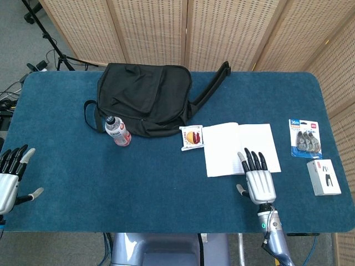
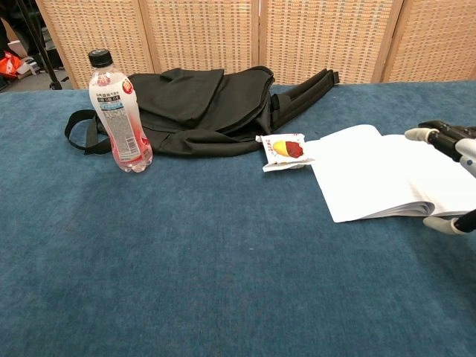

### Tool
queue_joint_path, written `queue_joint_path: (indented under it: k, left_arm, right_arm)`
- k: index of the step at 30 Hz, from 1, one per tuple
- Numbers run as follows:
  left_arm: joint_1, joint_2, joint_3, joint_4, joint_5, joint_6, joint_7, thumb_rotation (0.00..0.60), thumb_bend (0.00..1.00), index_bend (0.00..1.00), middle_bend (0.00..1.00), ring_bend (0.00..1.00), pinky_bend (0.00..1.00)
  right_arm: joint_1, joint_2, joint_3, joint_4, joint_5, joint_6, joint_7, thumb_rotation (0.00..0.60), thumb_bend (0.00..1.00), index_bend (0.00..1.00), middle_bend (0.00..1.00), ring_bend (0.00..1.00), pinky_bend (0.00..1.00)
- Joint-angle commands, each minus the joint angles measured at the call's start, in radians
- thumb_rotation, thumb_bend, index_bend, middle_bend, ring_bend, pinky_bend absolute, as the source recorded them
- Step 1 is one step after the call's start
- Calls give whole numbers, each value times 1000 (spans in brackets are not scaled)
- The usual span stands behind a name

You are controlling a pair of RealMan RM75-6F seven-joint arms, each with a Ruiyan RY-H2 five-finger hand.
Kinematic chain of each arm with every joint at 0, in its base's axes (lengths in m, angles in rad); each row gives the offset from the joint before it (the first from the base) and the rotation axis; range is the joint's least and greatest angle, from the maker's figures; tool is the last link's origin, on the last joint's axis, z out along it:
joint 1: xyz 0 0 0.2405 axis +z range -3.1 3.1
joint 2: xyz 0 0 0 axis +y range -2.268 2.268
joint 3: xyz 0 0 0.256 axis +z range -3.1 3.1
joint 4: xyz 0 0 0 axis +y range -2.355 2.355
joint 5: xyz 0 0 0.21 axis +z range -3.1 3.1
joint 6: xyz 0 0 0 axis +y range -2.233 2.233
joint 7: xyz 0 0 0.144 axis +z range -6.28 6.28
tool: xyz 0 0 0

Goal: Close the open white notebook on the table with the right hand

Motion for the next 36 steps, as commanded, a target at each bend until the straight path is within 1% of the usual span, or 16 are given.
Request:
queue_joint_path:
  k: [1, 20, 36]
  left_arm:
    - [0, 0, 0, 0, 0, -1, 0, 552, 57, 0, 0, 0, 0]
    - [-3, -1, 1, 3, -3, -8, -4, 552, 57, 0, 0, 0, 0]
    - [-5, -3, 2, 3, -7, -15, 0, 552, 57, 0, 0, 0, 0]
  right_arm:
    - [7, -7, 3, 7, 4, -7, 2, 600, 247, 6, 0, 0, 0]
    - [86, -60, 54, 74, 76, -79, -27, 600, 253, 6, 0, 0, 0]
    - [117, -80, 59, 146, 129, -114, 7, 600, 259, 6, 0, 0, 0]
